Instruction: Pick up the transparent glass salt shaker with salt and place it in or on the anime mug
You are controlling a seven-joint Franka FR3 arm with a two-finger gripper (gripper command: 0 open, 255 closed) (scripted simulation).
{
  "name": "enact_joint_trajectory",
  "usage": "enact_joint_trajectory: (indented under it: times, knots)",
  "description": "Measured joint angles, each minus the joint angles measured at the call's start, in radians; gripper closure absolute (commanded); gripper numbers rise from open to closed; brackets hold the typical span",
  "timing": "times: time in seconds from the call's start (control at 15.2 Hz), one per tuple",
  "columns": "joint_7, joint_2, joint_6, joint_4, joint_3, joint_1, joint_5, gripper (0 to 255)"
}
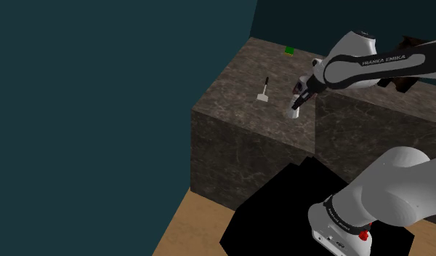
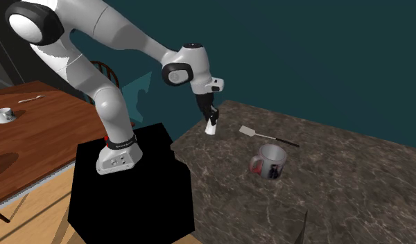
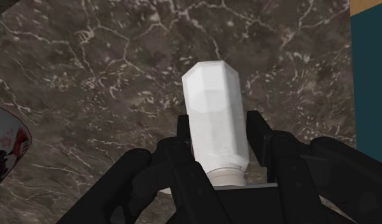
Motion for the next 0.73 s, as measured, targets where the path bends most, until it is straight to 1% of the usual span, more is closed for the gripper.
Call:
enact_joint_trajectory:
  times: [0.73]
  knots:
    - [0.023, -0.088, -0.178, 0.092, 0.051, -0.014, -0.002, 255]
